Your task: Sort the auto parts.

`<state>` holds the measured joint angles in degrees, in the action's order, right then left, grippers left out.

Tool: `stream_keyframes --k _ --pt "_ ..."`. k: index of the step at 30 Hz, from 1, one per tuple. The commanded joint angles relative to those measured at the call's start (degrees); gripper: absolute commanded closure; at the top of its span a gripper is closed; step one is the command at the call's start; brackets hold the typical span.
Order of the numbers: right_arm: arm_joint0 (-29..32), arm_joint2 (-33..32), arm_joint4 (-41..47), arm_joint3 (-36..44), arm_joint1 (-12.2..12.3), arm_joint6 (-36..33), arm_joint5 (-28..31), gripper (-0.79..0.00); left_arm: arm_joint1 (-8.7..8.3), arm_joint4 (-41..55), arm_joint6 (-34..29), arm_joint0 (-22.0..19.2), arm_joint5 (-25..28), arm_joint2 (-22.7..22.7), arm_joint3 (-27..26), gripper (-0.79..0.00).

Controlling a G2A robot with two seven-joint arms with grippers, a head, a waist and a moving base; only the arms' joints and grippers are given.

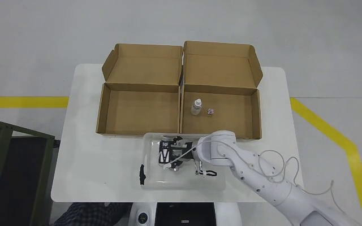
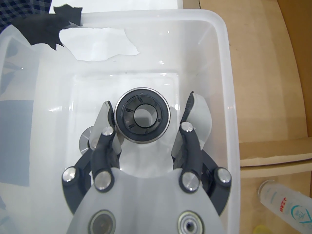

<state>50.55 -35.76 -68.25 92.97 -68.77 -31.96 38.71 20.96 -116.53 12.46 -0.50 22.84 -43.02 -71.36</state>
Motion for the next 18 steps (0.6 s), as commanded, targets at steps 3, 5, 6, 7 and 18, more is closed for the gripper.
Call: stream_keyframes --k 3,5,6,7,18 --pt "-0.1 0.1 0.5 -0.4 -0.2 -0.4 0.5 -0.308 0.00 0.0 0.0 0.0 0.0 0.0 0.0 -0.785" --pt "-0.1 0.0 0.7 -0.3 -0.3 -0.6 0.8 -0.160 0.00 0.0 0.0 0.0 0.0 0.0 0.0 -0.785" --pt "0.0 -0.1 0.8 -0.1 -0.3 -0.7 0.9 -0.058 0.00 0.0 0.0 0.0 0.0 0.0 0.0 -0.785" --pt "0.0 -0.2 0.9 0.1 -0.3 -0.8 1.1 0.000 0.00 0.0 0.0 0.0 0.0 0.0 0.0 -0.785" --pt "1.6 -2.9 1.1 4.2 0.3 0.4 2.2 0.000 0.00 0.0 0.0 0.0 0.0 0.0 0.0 -0.785"
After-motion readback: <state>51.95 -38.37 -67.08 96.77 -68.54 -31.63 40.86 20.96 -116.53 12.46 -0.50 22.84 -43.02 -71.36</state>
